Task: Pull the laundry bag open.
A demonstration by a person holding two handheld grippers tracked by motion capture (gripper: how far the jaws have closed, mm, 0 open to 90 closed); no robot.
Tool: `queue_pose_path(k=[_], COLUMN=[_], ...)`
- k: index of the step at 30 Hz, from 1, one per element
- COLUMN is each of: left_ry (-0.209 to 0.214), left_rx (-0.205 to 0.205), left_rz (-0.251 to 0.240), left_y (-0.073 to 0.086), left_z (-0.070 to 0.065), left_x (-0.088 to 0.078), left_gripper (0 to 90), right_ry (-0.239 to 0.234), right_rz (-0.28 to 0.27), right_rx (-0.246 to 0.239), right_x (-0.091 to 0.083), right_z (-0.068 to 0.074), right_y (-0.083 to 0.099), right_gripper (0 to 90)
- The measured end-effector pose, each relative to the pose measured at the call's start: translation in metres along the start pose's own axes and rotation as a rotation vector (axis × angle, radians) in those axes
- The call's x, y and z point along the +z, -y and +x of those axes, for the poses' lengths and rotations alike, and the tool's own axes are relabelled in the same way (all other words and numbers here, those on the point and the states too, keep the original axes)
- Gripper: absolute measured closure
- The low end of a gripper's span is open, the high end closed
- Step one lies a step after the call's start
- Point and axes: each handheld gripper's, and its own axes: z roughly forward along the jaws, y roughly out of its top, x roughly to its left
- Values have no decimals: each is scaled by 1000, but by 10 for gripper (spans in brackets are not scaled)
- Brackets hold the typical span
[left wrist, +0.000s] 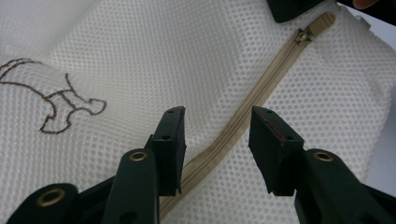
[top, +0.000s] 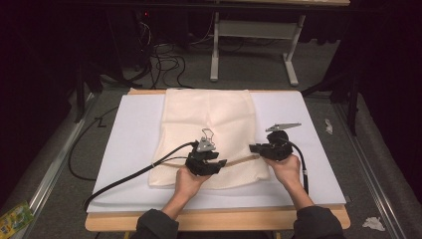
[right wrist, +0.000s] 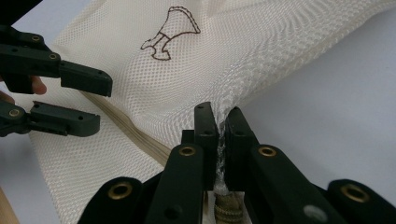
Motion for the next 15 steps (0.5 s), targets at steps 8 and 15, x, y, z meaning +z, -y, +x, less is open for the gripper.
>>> queue_pose_path(k=[8,15], left_ry=[40,45], left_rx=[2,-5], left_rz=[-5,-4], left_y=[-7,-6], left_z=[-10,-10], left_x=[9,12], left_gripper=[575,603], right_ry=[-10,-14], right_rz=[-2,-2], right_rx=[-4,-7], right_x=[1,3], right_z=[4,6], right_y=[-4,-5], right_gripper=[880,880])
